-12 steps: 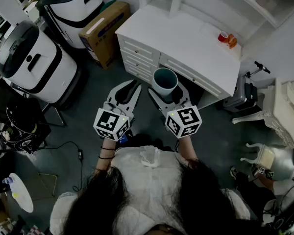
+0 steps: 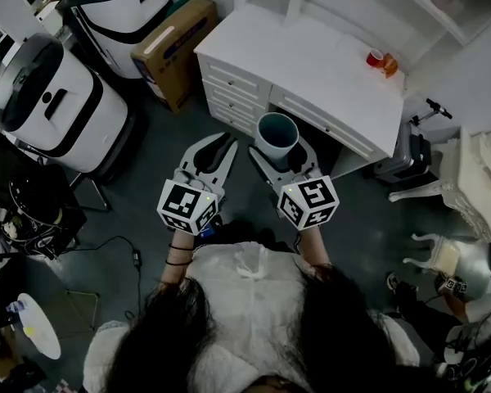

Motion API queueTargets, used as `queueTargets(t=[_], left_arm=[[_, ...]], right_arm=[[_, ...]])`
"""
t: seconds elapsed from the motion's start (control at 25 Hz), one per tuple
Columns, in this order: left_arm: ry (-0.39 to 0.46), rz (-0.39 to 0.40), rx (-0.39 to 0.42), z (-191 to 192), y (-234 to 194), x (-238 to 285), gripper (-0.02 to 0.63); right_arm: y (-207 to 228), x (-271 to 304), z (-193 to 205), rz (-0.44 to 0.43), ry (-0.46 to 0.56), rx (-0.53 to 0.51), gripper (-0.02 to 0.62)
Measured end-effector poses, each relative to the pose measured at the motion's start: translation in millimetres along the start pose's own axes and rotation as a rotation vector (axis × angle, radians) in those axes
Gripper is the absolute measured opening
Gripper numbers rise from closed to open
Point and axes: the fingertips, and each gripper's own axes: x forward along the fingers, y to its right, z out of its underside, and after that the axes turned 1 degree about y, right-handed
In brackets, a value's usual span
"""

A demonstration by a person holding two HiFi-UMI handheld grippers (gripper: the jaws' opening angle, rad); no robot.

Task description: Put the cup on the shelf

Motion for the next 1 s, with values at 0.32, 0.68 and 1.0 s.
queueTargets(t=[0.32,0.68,1.0], left_arm=[[-0.008,0.023,-0.006,6,-19,-14,0.075],[-0.016,0.027,-0.034,15,-35,-14,0.075],[-0.033,-0.008,-0.046,23,-67,6,0.075]], right_arm=[[-17,13,9,0.021,-0.007,0.009,0.339],[-16,27,21,0.03,-0.044,0.014,0.339],[3,65,21,0.002,-0.046,0.031,0.339]])
